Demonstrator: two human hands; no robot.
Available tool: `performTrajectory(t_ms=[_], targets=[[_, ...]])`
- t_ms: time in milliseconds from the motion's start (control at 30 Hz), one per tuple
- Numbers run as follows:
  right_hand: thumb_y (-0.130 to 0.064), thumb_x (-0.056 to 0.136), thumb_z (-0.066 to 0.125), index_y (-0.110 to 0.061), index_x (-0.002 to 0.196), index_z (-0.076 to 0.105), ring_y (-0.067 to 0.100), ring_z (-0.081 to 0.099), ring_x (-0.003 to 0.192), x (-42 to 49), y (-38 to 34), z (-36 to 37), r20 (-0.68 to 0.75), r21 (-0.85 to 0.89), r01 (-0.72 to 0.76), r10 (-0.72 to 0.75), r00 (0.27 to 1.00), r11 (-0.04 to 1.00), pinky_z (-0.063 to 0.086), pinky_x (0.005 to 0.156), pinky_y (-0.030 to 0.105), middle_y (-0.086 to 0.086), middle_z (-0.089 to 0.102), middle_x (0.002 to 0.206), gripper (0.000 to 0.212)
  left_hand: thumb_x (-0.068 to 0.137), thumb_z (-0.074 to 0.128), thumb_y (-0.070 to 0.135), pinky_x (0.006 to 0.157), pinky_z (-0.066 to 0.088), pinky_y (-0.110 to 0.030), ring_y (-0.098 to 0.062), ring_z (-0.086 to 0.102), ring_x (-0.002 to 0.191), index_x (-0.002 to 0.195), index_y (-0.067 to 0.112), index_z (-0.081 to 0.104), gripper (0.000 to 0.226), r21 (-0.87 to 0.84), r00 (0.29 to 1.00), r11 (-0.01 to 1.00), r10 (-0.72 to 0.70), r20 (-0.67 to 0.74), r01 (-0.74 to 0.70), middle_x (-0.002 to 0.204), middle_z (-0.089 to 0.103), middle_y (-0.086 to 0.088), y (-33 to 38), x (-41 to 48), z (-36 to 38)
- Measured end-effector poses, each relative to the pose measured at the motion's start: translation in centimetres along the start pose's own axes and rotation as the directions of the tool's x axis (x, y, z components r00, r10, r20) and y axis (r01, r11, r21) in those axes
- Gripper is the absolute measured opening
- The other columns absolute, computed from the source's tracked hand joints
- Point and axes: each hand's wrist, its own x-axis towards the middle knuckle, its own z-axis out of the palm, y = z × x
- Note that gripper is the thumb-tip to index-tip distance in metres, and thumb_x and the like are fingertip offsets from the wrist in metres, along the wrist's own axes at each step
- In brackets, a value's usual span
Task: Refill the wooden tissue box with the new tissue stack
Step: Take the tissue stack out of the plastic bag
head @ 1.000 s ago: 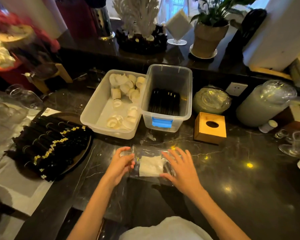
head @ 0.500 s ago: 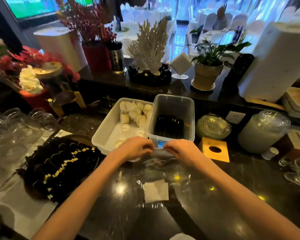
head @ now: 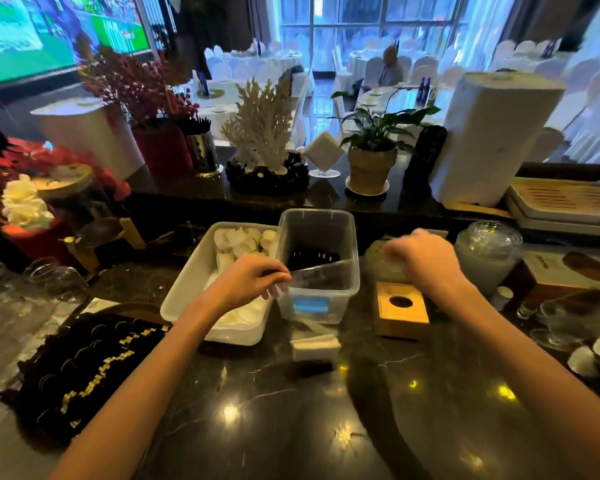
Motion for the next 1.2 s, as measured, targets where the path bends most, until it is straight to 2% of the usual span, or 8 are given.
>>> performTrajectory(t_ms=[167,367,567,633,733,867,1000,1200], targets=[[-0.081,0.078,0.035,-0.016,0.141,0.038,0.038,0.060,0.113,3.6,-1.8,-2.8,0.368,0.438,-0.550,0.416,0.831,0.711,0.052,0.090,0.052,0.018,0.056,0.133,0.090,0.094,0.057,0.025,0.070,0.059,-0.028,-0.005,0.068,0.074,0.100,0.019,0.071,0.016,0.121,0.982,0.988,0.112,-0.153,-0.094,0.086,0.073,0.002,8.3,-0.1,2.8],[-0.019,0.083,0.067,-0.017,0.139,0.039,0.032,0.060,0.113,4.8,-4.5,-4.0,0.404,0.298,-0.298,0.163,0.900,0.907,0.052,0.094,0.048,0.014,0.060,0.129,0.063,0.097,0.050,0.036,0.074,0.059,-0.027,-0.003,0.067,0.080,0.107,0.021,0.066,0.024,-0.074,0.990,0.993,0.085,-0.114,-0.094,0.092,0.072,0.004,16.4,0.5,9.9],[-0.020,0.090,0.064,-0.038,0.151,0.017,-0.003,0.069,0.087,0.3,-0.4,-11.2,0.465,0.529,-0.030,-0.261,0.846,0.848,0.051,0.070,0.012,-0.009,0.074,0.100,0.079,0.085,0.063,0.047,0.114,0.032,-0.030,-0.006,0.033,0.138,0.145,0.029,0.032,0.070,-0.068,0.776,0.972,0.136,-0.616,-0.225,0.150,0.039,0.002,13.3,1.5,6.1],[-0.020,0.091,0.064,-0.044,0.149,0.015,-0.010,0.067,0.085,-0.7,1.0,-14.1,0.457,0.529,0.005,-0.289,0.841,0.849,0.050,0.065,0.008,-0.018,0.073,0.090,0.079,0.076,0.069,0.049,0.119,0.022,-0.038,-0.016,0.021,0.146,0.151,0.025,0.015,0.095,-0.293,0.877,0.931,0.055,-0.478,-0.218,0.159,0.023,-0.002,13.1,3.2,3.2],[-0.019,0.092,0.063,-0.051,0.144,0.022,-0.007,0.068,0.084,-1.3,3.5,-18.0,0.405,0.542,0.039,-0.302,0.863,0.840,0.049,0.068,0.005,-0.016,0.075,0.092,0.074,0.081,0.067,0.022,0.105,0.047,-0.042,-0.026,0.059,0.119,0.134,0.009,0.048,0.058,-0.642,0.961,0.718,0.238,-0.137,-0.269,0.129,0.061,-0.016,16.0,6.1,0.6],[-0.022,0.088,0.068,-0.040,0.141,0.041,-0.005,0.069,0.078,-1.4,7.8,-22.6,0.239,0.546,0.061,-0.226,0.944,0.835,0.047,0.068,0.006,-0.021,0.076,0.087,0.062,0.082,0.065,0.020,0.064,0.056,-0.028,-0.020,0.069,0.067,0.096,0.000,0.071,0.025,-0.664,0.918,0.648,0.363,-0.163,-0.374,0.081,0.076,-0.010,21.4,9.5,-1.6],[-0.024,0.087,0.069,-0.041,0.117,0.063,0.018,0.072,0.083,-3.6,15.3,-25.2,0.184,0.571,-0.019,-0.105,0.977,0.820,0.058,0.078,0.034,-0.005,0.078,0.092,0.035,0.080,0.064,0.019,0.055,0.051,-0.016,-0.009,0.065,0.057,0.093,-0.005,0.070,0.028,-0.652,0.895,0.619,0.369,-0.250,-0.438,0.071,0.076,-0.001,25.3,12.3,-4.7],[-0.042,0.081,0.066,-0.033,0.108,0.071,0.016,0.073,0.082,-6.7,22.0,-26.0,0.160,0.709,-0.077,-0.054,0.986,0.701,0.057,0.068,0.023,0.003,0.077,0.097,0.029,0.083,0.063,0.020,0.056,0.054,-0.018,-0.012,0.067,0.061,0.088,0.007,0.075,0.018,-0.666,0.898,0.607,0.355,-0.259,-0.432,0.077,0.076,-0.006,25.7,14.0,-6.7]])
